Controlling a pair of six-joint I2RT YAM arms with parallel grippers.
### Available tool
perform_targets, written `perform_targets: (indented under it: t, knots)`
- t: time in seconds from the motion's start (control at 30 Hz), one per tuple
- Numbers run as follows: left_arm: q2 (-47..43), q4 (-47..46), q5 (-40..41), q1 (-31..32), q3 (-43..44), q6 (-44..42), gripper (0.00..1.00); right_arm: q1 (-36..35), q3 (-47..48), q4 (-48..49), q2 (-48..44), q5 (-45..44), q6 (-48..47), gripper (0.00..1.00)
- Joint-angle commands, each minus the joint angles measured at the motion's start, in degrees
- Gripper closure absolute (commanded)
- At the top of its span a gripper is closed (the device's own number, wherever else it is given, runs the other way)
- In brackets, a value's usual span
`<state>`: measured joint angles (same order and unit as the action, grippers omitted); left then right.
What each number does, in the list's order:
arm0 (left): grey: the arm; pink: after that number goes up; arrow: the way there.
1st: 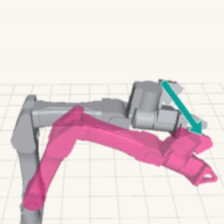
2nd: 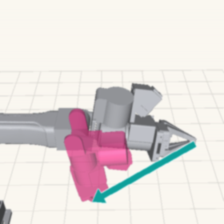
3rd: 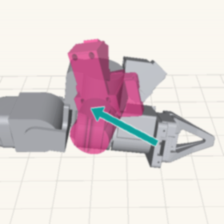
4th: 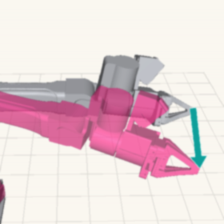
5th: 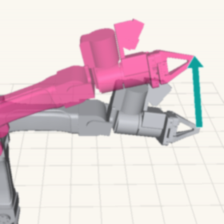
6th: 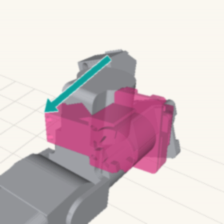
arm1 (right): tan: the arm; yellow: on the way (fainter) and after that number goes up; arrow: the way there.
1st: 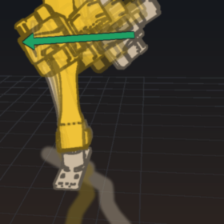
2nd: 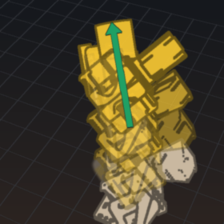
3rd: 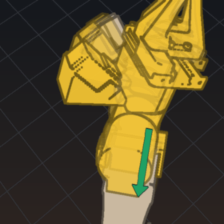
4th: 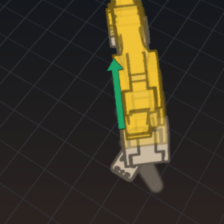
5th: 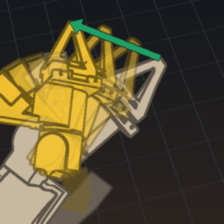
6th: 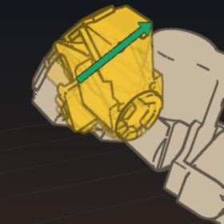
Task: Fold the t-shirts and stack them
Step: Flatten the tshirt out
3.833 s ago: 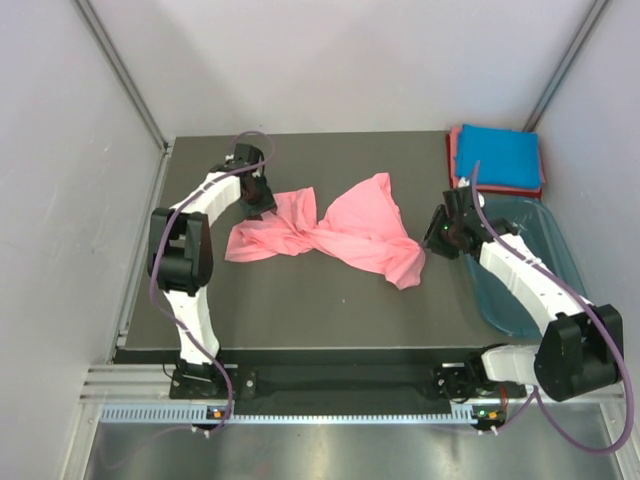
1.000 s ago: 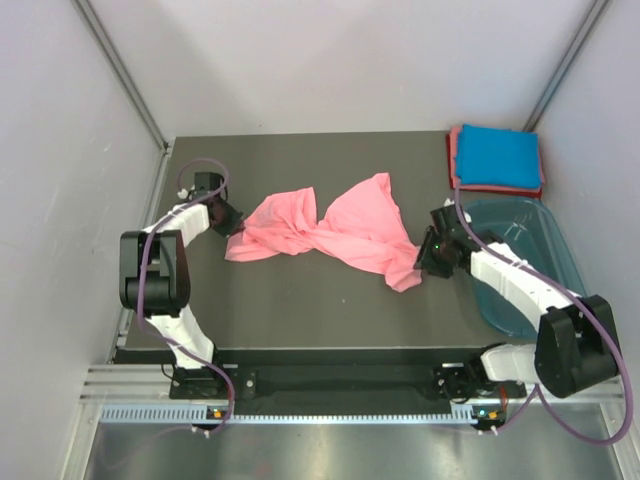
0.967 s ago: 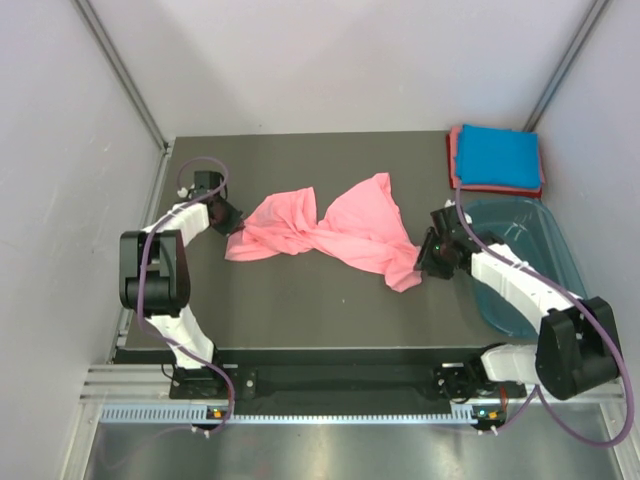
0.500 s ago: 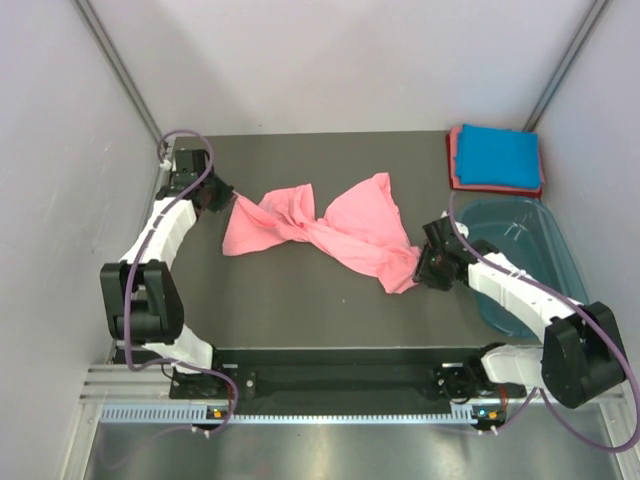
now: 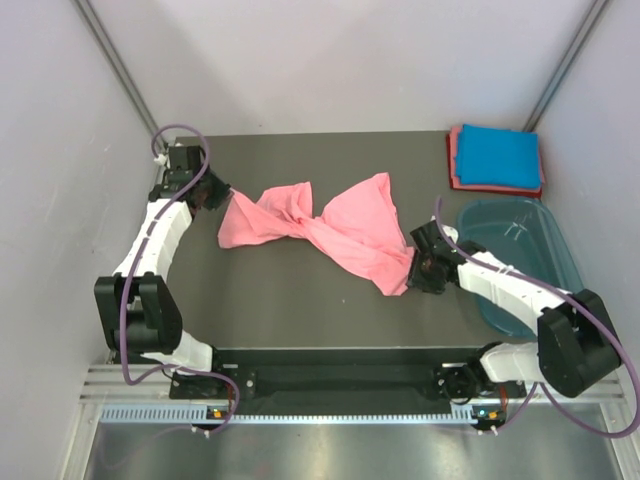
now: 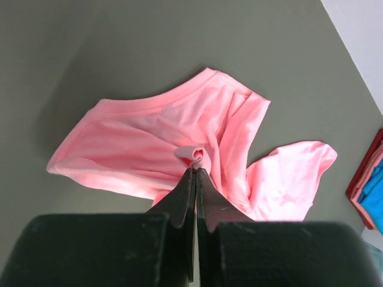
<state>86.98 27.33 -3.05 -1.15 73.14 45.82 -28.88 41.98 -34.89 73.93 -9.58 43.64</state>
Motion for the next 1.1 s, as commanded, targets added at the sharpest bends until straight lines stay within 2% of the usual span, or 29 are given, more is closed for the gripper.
perform_targets:
  t: [0.0, 0.13, 0.27, 0.5, 0.8, 0.83, 0.93, 0.97, 1.07]
  knots:
    - [-1.99, -0.09, 2.51, -0.35, -0.72, -2.14, 1.0, -1.09, 1.18, 1.76, 0.07, -1.49, 0.57, 0.59]
    - [-0.94, -2.36, 1.48, -0.43, -3.97, -3.81, 1.0, -1.44, 1.0, 2.29, 0.16, -1.49, 0.22, 0.59]
    - [1.78, -1.06, -0.38, -0.35, -3.54, -4.25, 1.0, -1.79, 1.18, 2.72, 0.69, -1.05, -0.04, 0.59]
    - [1.88, 0.35, 4.89, -0.52, -4.5, -5.13, 1.0, -3.8, -0.14, 5.27, 4.46, 1.32, 3.9, 0.56]
    - [1.26, 0.62, 5.42, -0.52, -3.01, -5.74, 1.0, -7.85, 0.29, 10.73, 10.79, -1.31, 8.22, 0.54]
    - [1.26, 1.05, 5.77, -0.52, -2.75, -5.74, 1.0, -7.94, 1.08, 10.29, 11.4, -2.18, 8.13, 0.56]
    - [0.65, 3.15, 7.87, -0.61, -0.73, -6.45, 1.0, -7.68, 3.97, 5.47, 11.77, -9.38, 6.47, 0.86]
    - [0.3, 4.04, 8.84, -0.7, 0.23, -6.71, 1.0, -7.42, 4.95, 3.71, 11.07, -13.75, 5.85, 1.0]
    - [-1.72, 6.67, 13.06, -0.61, 4.54, -7.85, 1.0, -6.19, 9.43, -4.02, 5.9, -19.66, 3.13, 1.0]
